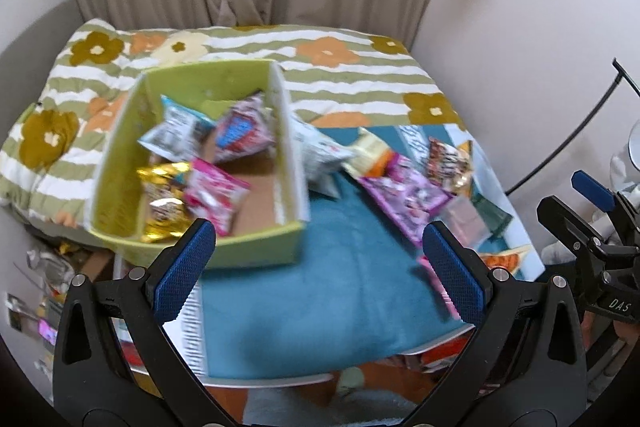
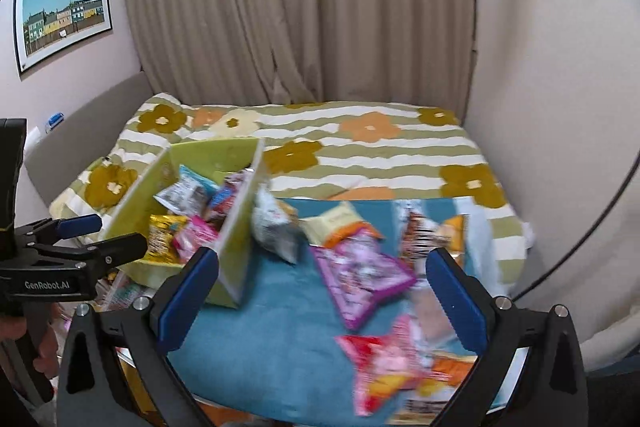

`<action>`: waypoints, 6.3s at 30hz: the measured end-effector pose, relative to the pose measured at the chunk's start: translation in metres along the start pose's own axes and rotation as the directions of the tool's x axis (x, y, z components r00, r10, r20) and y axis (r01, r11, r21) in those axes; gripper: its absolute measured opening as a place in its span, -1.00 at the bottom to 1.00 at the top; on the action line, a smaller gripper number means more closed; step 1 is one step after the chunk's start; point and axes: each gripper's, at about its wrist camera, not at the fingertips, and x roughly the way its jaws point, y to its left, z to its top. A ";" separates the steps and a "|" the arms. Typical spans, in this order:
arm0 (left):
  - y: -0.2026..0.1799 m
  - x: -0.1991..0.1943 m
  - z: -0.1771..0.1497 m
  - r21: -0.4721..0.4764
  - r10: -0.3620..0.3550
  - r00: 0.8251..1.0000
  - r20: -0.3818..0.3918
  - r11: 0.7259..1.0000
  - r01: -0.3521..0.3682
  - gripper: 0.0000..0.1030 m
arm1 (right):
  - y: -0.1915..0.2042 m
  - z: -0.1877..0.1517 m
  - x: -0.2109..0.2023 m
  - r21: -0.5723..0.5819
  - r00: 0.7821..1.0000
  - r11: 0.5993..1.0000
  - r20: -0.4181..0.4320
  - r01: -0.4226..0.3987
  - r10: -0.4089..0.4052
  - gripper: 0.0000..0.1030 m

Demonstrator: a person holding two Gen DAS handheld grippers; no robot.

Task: Organize snacks
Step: 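Move both tools back toward the remaining snack bags, then grasp the red-pink strawberry bag with left tool while right tool grasps orange chip bag, then carry both bags over the yellow box and release them inside, then move both tools back toward the remaining snack bags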

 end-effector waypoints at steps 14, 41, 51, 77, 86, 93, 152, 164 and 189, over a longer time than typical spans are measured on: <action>-0.123 0.096 -0.043 0.131 -0.128 0.985 -0.116 0.981 0.143 0.99 | -0.115 -0.079 0.020 0.080 0.986 0.995 -0.160 0.061 -0.047 1.00; -0.155 0.236 -0.099 -0.164 -0.348 0.853 -0.389 0.937 0.308 0.20 | -0.170 -0.162 0.101 0.241 0.933 0.969 -0.335 -0.053 0.134 1.00; -0.142 0.222 -0.094 -0.165 -0.308 0.882 -0.358 0.950 0.265 0.18 | -0.165 -0.165 0.108 0.244 0.917 0.965 -0.358 -0.091 0.177 1.00; -0.077 0.109 -0.032 -0.125 -0.247 0.953 -0.175 0.966 0.227 0.18 | -0.121 -0.095 0.057 0.151 0.959 0.980 -0.230 -0.133 0.165 0.15; 0.003 0.060 0.012 -0.127 -0.163 0.985 -0.060 0.980 0.155 0.18 | -0.047 -0.021 0.055 0.072 0.963 0.972 -0.137 -0.222 0.230 0.15; 0.091 0.041 0.054 -0.157 -0.085 0.996 -0.009 0.984 0.083 0.18 | 0.028 0.028 0.076 0.004 0.954 0.958 -0.091 -0.287 0.286 0.15; 0.228 0.073 0.052 -0.079 0.000 0.987 -0.159 0.997 -0.013 0.99 | 0.190 0.086 0.197 -0.050 0.951 0.965 -0.188 -0.259 0.245 0.94; 0.187 0.015 0.044 -0.047 0.126 0.992 -0.030 0.991 -0.127 0.99 | 0.171 0.084 0.135 -0.053 0.971 0.971 -0.079 -0.232 0.228 0.99; -0.050 0.034 0.005 -0.001 -0.008 0.999 0.038 1.000 0.008 0.99 | -0.065 0.025 0.017 -0.021 0.999 1.000 -0.035 -0.007 0.006 0.99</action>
